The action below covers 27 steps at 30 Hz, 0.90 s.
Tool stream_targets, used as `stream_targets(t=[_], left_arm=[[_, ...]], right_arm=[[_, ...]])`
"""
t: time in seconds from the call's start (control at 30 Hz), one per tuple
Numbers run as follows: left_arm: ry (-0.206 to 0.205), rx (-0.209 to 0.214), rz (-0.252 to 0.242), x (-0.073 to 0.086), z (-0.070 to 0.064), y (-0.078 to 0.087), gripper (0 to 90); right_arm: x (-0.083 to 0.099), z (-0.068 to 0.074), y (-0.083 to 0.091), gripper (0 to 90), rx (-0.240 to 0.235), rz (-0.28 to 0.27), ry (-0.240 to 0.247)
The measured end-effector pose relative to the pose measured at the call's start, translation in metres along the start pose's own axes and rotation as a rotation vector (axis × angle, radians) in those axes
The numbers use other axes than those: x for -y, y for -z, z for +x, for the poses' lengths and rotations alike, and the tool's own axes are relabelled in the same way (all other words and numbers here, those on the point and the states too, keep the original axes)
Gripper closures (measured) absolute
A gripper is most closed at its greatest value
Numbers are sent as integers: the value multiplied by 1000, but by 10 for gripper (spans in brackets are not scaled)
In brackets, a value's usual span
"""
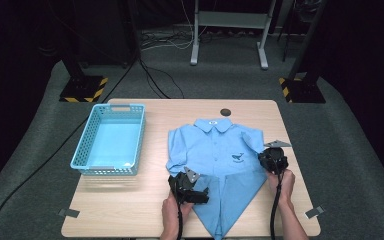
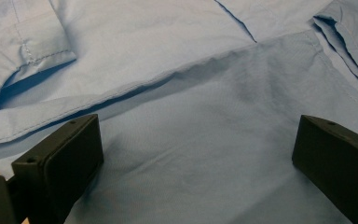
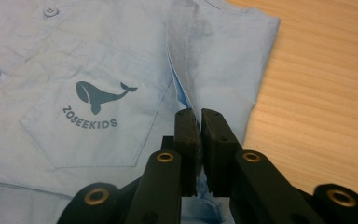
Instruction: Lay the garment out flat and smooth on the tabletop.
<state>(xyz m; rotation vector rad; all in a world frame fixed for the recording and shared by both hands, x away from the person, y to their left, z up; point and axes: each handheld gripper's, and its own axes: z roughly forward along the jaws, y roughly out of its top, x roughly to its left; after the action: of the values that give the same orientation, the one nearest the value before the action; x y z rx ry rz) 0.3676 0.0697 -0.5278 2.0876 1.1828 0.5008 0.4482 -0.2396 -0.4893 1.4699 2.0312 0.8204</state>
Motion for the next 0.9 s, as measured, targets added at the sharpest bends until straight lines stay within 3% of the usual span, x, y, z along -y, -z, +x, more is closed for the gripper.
stream_targets(t=[0.9], left_arm=[[0, 1, 2, 0, 0, 0, 12]], right_arm=[[15, -46, 14, 841, 73, -8, -105]])
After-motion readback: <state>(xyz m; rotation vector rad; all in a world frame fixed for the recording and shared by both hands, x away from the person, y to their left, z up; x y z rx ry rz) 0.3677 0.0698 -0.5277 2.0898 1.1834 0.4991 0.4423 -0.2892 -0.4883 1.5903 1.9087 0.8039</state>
